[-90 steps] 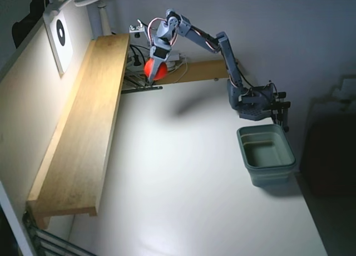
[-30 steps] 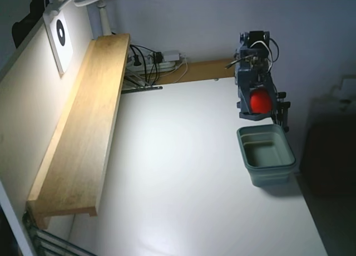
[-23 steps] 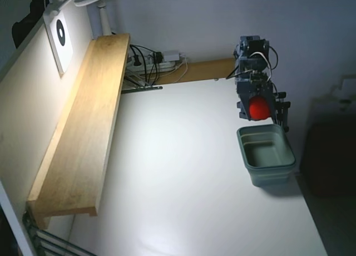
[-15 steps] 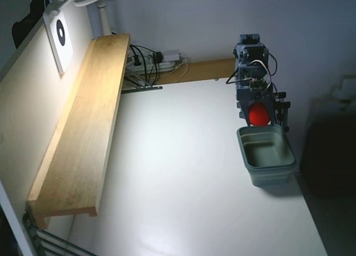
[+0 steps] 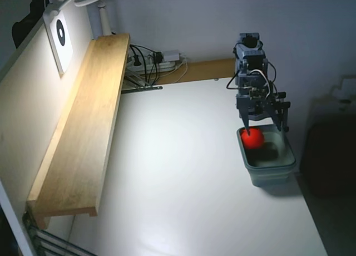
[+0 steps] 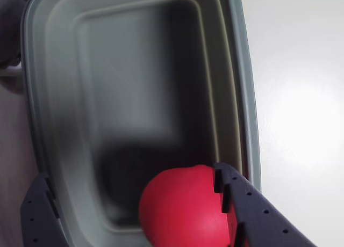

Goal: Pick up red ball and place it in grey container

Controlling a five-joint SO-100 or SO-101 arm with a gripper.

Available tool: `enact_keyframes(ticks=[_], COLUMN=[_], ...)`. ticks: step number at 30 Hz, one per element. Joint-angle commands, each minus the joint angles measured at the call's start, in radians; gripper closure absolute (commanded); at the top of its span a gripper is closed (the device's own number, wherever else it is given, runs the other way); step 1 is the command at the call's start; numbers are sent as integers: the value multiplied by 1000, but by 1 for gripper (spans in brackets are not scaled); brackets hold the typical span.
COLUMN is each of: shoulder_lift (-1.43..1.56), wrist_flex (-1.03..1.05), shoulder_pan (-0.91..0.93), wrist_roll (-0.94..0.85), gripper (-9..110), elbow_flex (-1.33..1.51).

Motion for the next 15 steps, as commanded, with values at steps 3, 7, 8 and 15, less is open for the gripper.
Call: enact_keyframes(ticks=[3, 7, 8, 15], shoulder_lift=[56, 56, 56, 59], wrist_flex=[-7, -7, -7, -4], shoulder_pan=[-12, -12, -12, -1], wrist_roll=[2, 2, 2, 2], gripper=[63, 63, 63, 64], elbow_flex=[6, 6, 6, 5])
